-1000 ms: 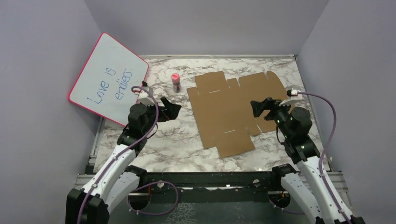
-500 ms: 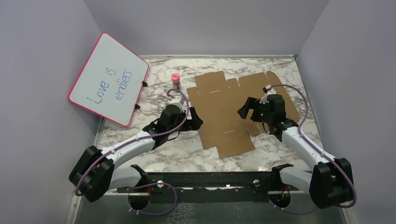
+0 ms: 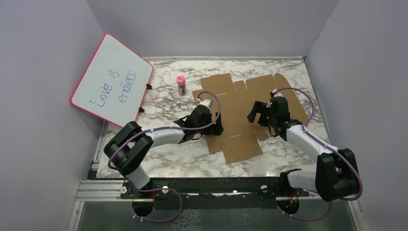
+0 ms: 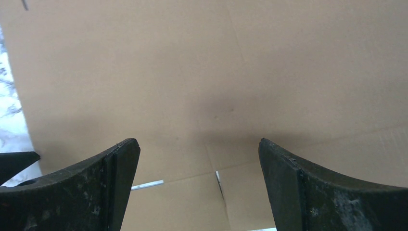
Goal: Fold the paper box
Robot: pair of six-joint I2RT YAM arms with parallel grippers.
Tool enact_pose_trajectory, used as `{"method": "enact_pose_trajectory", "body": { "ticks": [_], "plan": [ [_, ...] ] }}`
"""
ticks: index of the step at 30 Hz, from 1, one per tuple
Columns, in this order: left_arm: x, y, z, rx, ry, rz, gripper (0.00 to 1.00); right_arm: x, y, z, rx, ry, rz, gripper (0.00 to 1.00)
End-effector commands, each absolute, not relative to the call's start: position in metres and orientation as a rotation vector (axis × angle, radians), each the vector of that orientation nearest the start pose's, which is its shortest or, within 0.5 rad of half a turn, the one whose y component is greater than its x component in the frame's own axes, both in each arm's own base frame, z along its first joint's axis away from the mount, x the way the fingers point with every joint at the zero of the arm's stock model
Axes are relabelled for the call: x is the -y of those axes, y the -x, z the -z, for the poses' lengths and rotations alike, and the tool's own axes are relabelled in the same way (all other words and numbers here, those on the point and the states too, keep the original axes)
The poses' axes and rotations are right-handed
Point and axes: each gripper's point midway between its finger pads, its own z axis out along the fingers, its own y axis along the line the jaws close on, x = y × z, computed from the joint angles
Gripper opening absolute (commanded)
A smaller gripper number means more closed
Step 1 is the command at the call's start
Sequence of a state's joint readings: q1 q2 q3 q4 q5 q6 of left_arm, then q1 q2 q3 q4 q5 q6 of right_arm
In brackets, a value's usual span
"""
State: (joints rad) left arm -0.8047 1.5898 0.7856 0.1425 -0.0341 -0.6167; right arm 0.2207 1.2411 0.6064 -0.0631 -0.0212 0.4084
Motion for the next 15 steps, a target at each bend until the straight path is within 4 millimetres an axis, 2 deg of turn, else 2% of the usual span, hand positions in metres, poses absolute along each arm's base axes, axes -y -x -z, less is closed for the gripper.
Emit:
{"method": "enact_pose_trajectory", "body": {
  "ticks": [1, 5, 9, 15],
  "plan": [
    [0.32, -0.287, -0.058, -2.324, -0.257, 0.671, 0.99, -0.077, -0.321, -0.068, -2.336, -0.267, -0.24, 1.0],
    [0.314, -0.297, -0.047, -2.346, -0.287, 0.57, 0.99, -0.08, -0.31, -0.052, -2.408, -0.281, -0.259, 1.0],
    [0.309, -0.305, -0.038, -2.366, -0.3, 0.499, 0.99, -0.083, -0.302, -0.046, -2.454, -0.277, -0.279, 1.0],
    [0.303, -0.328, -0.04, -2.369, -0.276, 0.462, 0.99, -0.099, -0.286, -0.034, -2.522, -0.275, -0.397, 1.0]
  ]
}}
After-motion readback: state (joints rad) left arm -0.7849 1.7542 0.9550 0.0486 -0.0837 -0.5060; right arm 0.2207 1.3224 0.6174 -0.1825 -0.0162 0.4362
